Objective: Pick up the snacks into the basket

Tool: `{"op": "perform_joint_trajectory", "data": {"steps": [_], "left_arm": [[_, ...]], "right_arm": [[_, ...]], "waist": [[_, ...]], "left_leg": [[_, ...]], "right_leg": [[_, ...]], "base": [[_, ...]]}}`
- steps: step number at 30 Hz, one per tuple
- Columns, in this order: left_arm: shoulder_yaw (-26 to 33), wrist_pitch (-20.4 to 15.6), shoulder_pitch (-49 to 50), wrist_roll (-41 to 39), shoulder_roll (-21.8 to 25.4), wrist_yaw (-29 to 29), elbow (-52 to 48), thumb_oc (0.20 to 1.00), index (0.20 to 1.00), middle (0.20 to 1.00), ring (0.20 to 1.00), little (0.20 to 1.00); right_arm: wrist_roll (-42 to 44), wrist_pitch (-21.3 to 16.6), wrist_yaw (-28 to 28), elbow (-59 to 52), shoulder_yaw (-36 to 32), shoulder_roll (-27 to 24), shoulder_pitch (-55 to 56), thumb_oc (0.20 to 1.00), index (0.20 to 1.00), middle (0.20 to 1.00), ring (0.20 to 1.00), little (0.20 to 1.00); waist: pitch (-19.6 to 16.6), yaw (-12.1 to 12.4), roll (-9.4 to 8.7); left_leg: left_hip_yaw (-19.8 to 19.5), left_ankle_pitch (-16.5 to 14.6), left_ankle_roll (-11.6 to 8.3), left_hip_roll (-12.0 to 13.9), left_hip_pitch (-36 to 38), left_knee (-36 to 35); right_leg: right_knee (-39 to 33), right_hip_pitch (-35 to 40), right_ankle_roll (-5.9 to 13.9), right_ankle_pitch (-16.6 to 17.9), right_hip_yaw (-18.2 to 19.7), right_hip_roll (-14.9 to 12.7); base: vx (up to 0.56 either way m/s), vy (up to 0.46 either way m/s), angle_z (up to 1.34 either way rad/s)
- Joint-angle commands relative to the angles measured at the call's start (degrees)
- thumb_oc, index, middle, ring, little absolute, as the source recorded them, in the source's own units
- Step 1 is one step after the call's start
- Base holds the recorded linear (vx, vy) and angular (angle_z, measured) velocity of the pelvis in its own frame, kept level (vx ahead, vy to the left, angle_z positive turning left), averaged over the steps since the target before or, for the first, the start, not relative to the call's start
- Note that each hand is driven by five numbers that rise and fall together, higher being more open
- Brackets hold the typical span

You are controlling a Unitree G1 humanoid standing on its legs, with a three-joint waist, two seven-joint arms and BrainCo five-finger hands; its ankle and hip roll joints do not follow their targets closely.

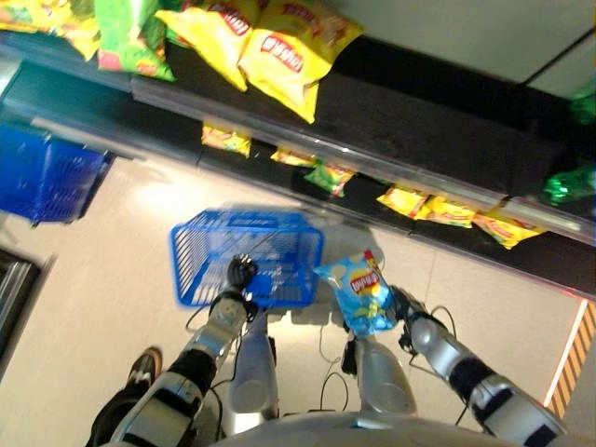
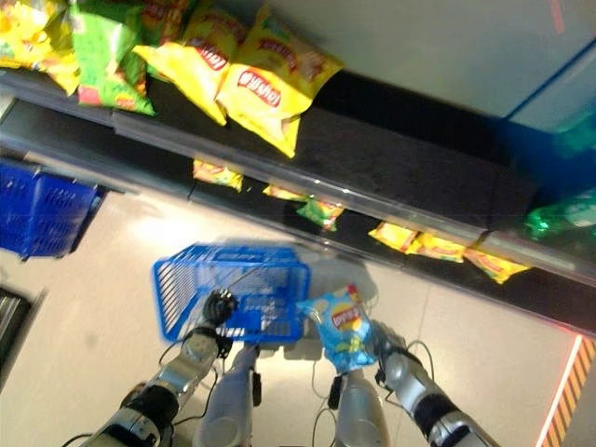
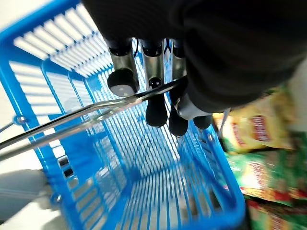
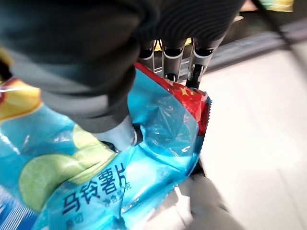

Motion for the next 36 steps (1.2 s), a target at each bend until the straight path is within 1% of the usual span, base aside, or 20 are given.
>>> {"op": "perform_joint_trajectory", "data": {"steps": [1,2,3,4,6,13,19,24,28,30,31,32,33,34,36], "left_arm": [[-7.0,-4.9,-7.5,-4.0,-4.0,-3.0,-5.8,0.200,0.200,0.200,0.200,0.200],[-8.3,-4.8,-8.4,-4.5,-4.4,-3.5,-6.7,0.200,0.200,0.200,0.200,0.200],[-8.3,-4.8,-8.5,-4.5,-4.4,-3.5,-6.7,0.200,0.200,0.200,0.200,0.200],[-10.8,-4.6,-9.6,-5.8,-5.1,-4.1,-9.6,0.200,0.200,0.200,0.200,0.200],[-12.9,-4.7,-10.2,-7.3,-5.7,-4.9,-12.5,0.200,0.200,0.200,0.200,0.200],[-14.9,-4.9,-11.1,-11.4,-5.4,-6.1,-22.6,0.200,0.200,0.200,0.200,0.200],[-16.5,-5.2,-15.9,-15.5,-5.7,-6.5,-30.4,0.200,0.200,0.200,0.200,0.200],[-17.1,-5.9,-17.9,-19.3,-6.0,-6.7,-36.8,0.200,0.200,0.200,0.200,0.200],[-17.5,-5.9,-18.5,-20.4,-6.5,-6.2,-38.7,0.200,0.200,0.200,0.200,0.200],[-17.5,-6.2,-18.4,-22.0,-6.6,-5.6,-39.8,0.200,0.200,0.200,0.200,0.200],[-17.5,-6.1,-18.5,-22.6,-6.9,-5.3,-39.8,0.200,0.200,0.200,0.200,0.200],[-17.5,-6.1,-18.5,-22.6,-6.9,-5.3,-39.8,0.200,0.200,0.200,0.200,0.200],[-17.6,-6.1,-18.7,-24.3,-7.5,-5.0,-39.7,0.200,0.200,0.200,0.200,0.200],[-17.7,-6.2,-18.9,-24.8,-7.7,-5.1,-40.0,0.200,0.200,0.200,0.200,0.200],[-17.5,-6.2,-19.0,-26.4,-7.9,-5.3,-41.0,0.200,0.200,0.200,0.200,0.200]], "right_arm": [[0.4,0.2,-2.0,4.4,2.6,2.8,-7.5,0.200,0.200,0.200,0.200,0.200],[1.0,0.2,-2.3,6.0,3.0,3.7,-9.5,0.200,0.200,0.200,0.200,0.200],[1.0,0.1,-2.3,6.0,3.0,3.7,-9.5,0.200,0.200,0.200,0.200,0.200],[2.5,0.4,-3.0,8.4,3.5,5.3,-12.5,0.200,0.200,0.200,0.200,0.200],[3.9,0.3,-3.3,9.7,3.6,6.8,-15.1,0.200,0.200,0.200,0.200,0.200],[5.0,-0.2,-4.2,12.4,3.6,7.7,-20.1,0.200,0.200,0.200,0.200,0.200],[6.7,-0.4,-4.7,14.1,3.1,6.6,-24.4,0.200,0.200,0.200,0.200,0.200],[7.4,-0.2,-5.1,17.3,2.4,4.5,-29.3,0.200,0.200,0.200,0.200,0.200],[7.1,0.1,-6.0,19.2,2.1,3.0,-31.5,0.200,0.200,0.200,0.200,0.200],[6.0,0.9,-7.8,21.5,1.7,1.9,-33.3,0.209,0.209,0.209,0.209,0.209],[6.1,1.1,-8.3,21.9,1.1,1.4,-33.3,0.391,0.391,0.391,0.391,0.391],[6.1,1.1,-8.3,21.9,1.1,1.4,-33.4,0.693,0.693,0.693,0.693,0.693],[5.8,1.6,-8.1,23.1,0.9,0.9,-33.9,0.479,0.479,0.479,0.479,0.479],[5.6,1.8,-8.1,23.3,1.0,0.8,-34.3,0.200,0.200,0.200,0.200,0.200],[5.8,2.0,-8.3,23.6,0.7,0.2,-35.2,0.200,0.200,0.200,0.200,0.200]], "waist": [[0.1,1.0,0.20],[0.4,1.2,0.29],[0.4,1.2,0.29],[1.0,1.8,0.66],[1.8,2.3,0.99],[3.6,3.8,1.94],[5.5,4.4,2.75],[5.6,5.5,3.76],[5.6,6.2,4.34],[5.6,6.9,4.97],[5.6,7.1,5.15],[5.6,7.1,5.16],[5.6,7.6,5.63],[5.6,7.7,5.83],[5.6,8.0,6.25]], "left_leg": [[0.5,-1.3,0.17,-3.2,-2.9,0.0],[0.5,-1.2,0.13,-3.2,-3.3,0.0],[0.5,-1.2,0.13,-3.2,-3.3,0.0],[0.5,-1.0,0.04,-3.1,-3.9,0.0],[0.4,-0.8,-0.02,-3.1,-4.6,0.0],[0.3,-0.5,0.00,-3.4,-6.0,0.0],[0.1,-0.2,-0.09,-3.8,-7.4,0.0],[-0.1,0.1,-0.14,-4.3,-9.5,0.0],[-0.3,0.3,-0.15,-4.5,-11.0,0.0],[-0.5,0.5,-0.05,-4.8,-12.4,0.0],[-0.6,0.5,-0.02,-5.0,-12.9,0.0],[-0.6,0.5,-0.01,-5.0,-13.0,0.0],[-0.8,0.7,0.06,-5.3,-14.1,0.0],[-0.9,0.7,0.07,-5.4,-14.5,0.0],[-1.2,0.9,0.11,-5.7,-16.0,0.0]], "right_leg": [[0.3,-2.9,4.66,1.7,0.5,-3.0],[0.3,-3.2,4.64,1.7,0.5,-3.0],[0.3,-3.2,4.64,1.7,0.5,-3.0],[0.3,-3.7,4.64,1.9,0.3,-3.1],[0.3,-4.2,4.70,2.2,0.2,-3.3],[0.3,-5.5,4.72,2.5,0.0,-3.5],[0.3,-6.7,4.84,3.0,-0.5,-4.0],[0.3,-8.6,5.03,3.5,-0.8,-4.3],[0.3,-9.7,5.09,3.8,-1.0,-4.6],[0.3,-11.1,5.16,4.1,-1.3,-4.8],[0.3,-11.5,5.23,4.2,-1.4,-5.0],[0.3,-11.6,5.24,4.3,-1.4,-5.0],[0.3,-12.4,5.30,4.5,-1.6,-5.2],[0.3,-12.9,5.36,4.5,-1.7,-5.3],[0.3,-14.2,5.39,4.8,-1.9,-5.4]], "base": [[-0.04,-0.007,0.11],[-0.02,-0.003,0.08],[-0.04,-0.012,0.09],[-0.04,-0.008,0.07],[-0.04,-0.013,0.05],[-0.01,-0.002,0.01],[-0.04,-0.004,0.04],[-0.02,0.006,0.05],[-0.02,0.004,0.02],[-0.04,0.006,0.08],[-0.02,0.008,0.09],[-0.04,0.004,0.09],[-0.04,0.008,0.10],[-0.05,0.015,0.09],[-0.03,0.004,0.07]]}}
